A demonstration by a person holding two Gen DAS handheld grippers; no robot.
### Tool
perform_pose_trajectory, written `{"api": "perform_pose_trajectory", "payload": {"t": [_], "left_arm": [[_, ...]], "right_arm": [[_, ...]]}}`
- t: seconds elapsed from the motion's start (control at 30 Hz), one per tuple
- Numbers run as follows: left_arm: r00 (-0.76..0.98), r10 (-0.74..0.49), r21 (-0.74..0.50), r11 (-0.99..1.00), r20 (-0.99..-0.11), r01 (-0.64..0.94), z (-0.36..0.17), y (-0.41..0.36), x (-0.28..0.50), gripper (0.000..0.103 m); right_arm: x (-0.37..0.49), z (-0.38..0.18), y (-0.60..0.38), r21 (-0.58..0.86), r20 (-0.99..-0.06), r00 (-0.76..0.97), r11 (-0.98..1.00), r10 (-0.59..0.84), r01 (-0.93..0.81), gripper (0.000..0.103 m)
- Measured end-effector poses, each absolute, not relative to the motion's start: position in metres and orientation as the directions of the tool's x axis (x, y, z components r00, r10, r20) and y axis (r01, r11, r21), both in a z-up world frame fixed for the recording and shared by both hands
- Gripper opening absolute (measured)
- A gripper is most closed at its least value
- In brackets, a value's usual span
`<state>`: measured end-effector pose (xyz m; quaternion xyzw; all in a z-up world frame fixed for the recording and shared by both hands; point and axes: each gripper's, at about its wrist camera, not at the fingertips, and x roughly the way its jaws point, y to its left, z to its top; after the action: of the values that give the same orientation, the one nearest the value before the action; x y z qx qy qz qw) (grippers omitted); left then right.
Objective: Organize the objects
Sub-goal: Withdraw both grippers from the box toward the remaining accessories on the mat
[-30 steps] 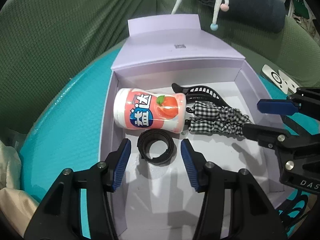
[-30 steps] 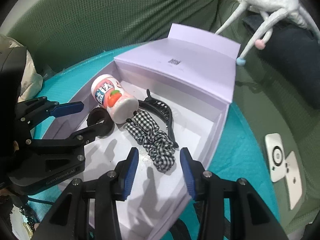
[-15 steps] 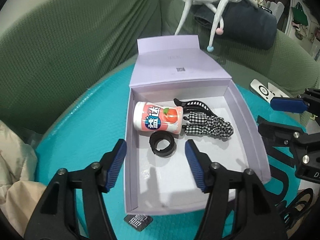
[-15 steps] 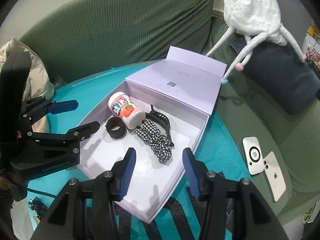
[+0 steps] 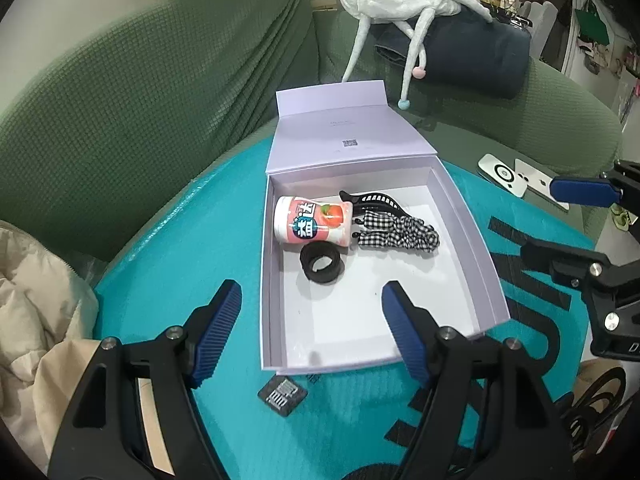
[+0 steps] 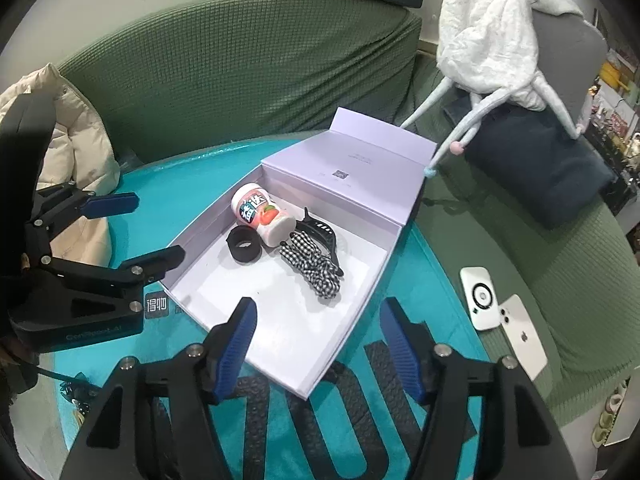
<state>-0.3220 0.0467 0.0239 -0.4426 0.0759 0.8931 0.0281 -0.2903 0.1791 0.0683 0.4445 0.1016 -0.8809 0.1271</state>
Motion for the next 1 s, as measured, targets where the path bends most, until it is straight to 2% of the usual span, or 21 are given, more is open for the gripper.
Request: {"api": "perform_pose_trajectory", "payload": {"t": [0.27,0.43,0.63,1.0], "left_arm": [[-0.612,-0.026,0.122,-0.986,-0.790,-0.115,0.030,0.049,-0.293,0.072],[-0.604,-0.029,0.113,-0.989,-0.796,-0.100,0.033,0.047,-0.277,0.072],[-0.601,-0.060,0.163,-0.980,-0.797,-0.118,0.037,0.053,-0.248,0.072],[-0.600,-0.060,0.176,-0.975,-0.798,-0.137,0.036,0.066,-0.202,0.074]], "right_arm": [[-0.261,0.078,0.174,-0.060,-0.803,-0.574,-0.936,-0.161,0.347,0.070],[-0.246,0.080,0.174,-0.036,-0.809,-0.559,-0.933,-0.183,0.358,0.070],[-0.223,0.081,0.177,0.020,-0.811,-0.534,-0.923,-0.240,0.385,0.071],[-0.187,0.072,0.178,0.004,-0.813,-0.530,-0.913,-0.240,0.407,0.071]]}}
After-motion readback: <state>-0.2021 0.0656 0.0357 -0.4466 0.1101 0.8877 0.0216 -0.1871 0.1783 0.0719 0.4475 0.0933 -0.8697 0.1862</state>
